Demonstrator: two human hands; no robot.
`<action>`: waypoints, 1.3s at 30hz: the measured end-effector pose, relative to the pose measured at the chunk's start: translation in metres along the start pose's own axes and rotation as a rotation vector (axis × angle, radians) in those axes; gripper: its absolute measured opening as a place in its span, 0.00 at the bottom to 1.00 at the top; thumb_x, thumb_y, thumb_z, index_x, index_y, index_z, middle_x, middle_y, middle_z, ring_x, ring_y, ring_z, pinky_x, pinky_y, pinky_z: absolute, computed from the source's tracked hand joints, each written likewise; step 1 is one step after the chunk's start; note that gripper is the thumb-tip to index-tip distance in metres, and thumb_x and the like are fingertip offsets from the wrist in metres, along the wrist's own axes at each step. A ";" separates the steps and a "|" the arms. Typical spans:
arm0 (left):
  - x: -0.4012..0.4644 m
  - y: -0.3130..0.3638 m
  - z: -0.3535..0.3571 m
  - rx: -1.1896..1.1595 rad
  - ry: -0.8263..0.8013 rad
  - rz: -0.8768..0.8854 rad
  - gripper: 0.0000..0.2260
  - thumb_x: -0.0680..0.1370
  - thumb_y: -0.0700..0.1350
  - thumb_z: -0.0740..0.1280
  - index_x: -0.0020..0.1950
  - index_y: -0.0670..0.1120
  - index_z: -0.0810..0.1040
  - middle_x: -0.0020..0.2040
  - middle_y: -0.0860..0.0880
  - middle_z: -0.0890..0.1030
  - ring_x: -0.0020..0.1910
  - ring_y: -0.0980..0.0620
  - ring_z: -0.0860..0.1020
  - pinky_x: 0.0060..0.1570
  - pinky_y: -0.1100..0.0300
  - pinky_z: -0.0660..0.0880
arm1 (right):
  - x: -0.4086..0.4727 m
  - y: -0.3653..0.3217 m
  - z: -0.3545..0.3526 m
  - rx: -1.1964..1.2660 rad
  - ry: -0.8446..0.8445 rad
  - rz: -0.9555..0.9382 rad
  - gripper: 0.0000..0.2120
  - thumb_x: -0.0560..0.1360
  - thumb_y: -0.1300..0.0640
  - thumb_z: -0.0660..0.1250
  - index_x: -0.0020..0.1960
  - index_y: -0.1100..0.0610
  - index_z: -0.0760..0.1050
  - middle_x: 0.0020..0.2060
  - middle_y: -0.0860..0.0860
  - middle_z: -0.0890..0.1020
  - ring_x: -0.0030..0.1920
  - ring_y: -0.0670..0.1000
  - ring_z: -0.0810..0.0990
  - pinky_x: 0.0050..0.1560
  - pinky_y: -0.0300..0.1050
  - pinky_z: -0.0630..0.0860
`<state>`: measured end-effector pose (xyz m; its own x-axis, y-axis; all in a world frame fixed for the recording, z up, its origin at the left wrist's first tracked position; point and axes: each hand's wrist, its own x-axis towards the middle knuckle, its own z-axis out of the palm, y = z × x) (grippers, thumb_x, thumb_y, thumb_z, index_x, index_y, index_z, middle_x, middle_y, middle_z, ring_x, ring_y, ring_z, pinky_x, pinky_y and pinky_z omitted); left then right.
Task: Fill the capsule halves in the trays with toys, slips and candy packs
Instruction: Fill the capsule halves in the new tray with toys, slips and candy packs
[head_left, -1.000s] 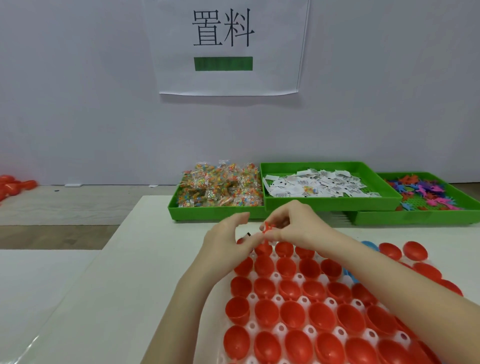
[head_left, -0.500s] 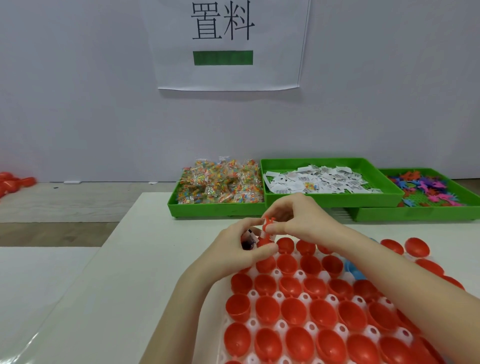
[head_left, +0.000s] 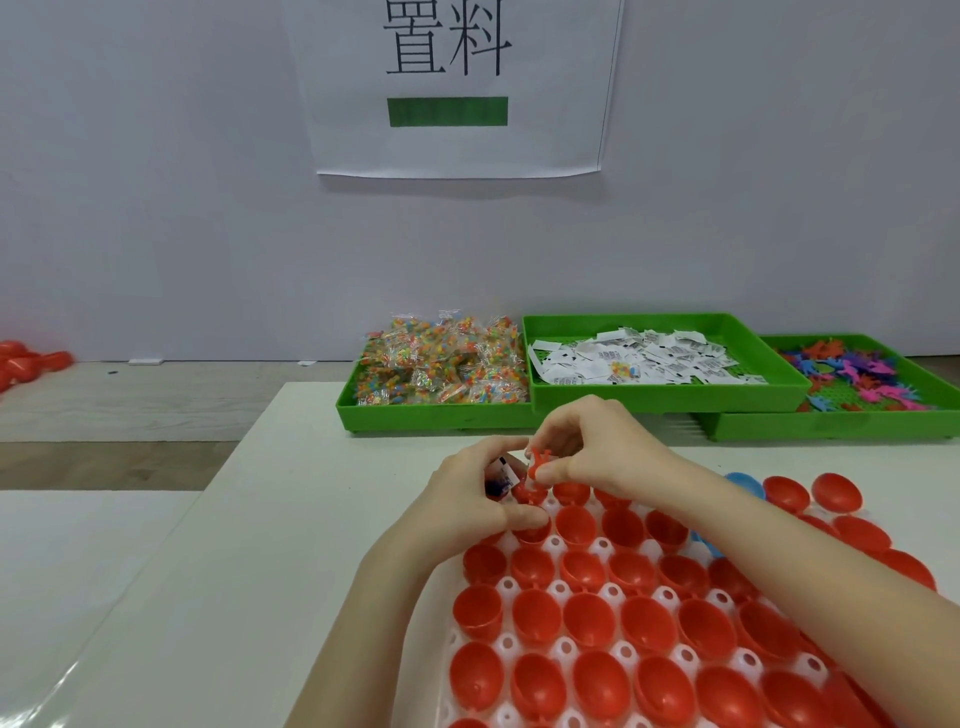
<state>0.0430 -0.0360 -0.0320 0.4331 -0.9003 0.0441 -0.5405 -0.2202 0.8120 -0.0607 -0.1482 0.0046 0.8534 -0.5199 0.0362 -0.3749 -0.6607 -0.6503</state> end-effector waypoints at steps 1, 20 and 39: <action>0.000 0.000 0.000 -0.014 -0.005 0.003 0.30 0.66 0.42 0.76 0.66 0.53 0.71 0.51 0.48 0.78 0.45 0.54 0.75 0.46 0.63 0.73 | 0.000 -0.001 0.002 -0.056 0.011 -0.006 0.09 0.65 0.62 0.74 0.45 0.57 0.82 0.32 0.45 0.77 0.36 0.43 0.75 0.38 0.34 0.72; 0.000 -0.001 0.000 0.007 -0.001 0.029 0.24 0.66 0.44 0.76 0.57 0.61 0.72 0.52 0.52 0.79 0.49 0.53 0.75 0.50 0.60 0.73 | 0.002 -0.014 -0.009 -0.079 -0.133 0.070 0.17 0.61 0.59 0.79 0.48 0.56 0.81 0.42 0.50 0.83 0.41 0.47 0.79 0.42 0.40 0.76; 0.010 0.006 -0.051 -0.296 0.485 0.042 0.11 0.73 0.47 0.69 0.54 0.48 0.79 0.50 0.54 0.81 0.48 0.61 0.78 0.44 0.74 0.70 | -0.015 0.095 -0.130 0.135 0.793 0.218 0.08 0.73 0.59 0.67 0.48 0.63 0.79 0.43 0.59 0.83 0.41 0.54 0.79 0.45 0.41 0.72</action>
<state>0.0806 -0.0270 0.0029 0.7349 -0.6153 0.2851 -0.3695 -0.0108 0.9292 -0.1562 -0.2739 0.0411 0.2395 -0.8890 0.3902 -0.4126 -0.4570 -0.7880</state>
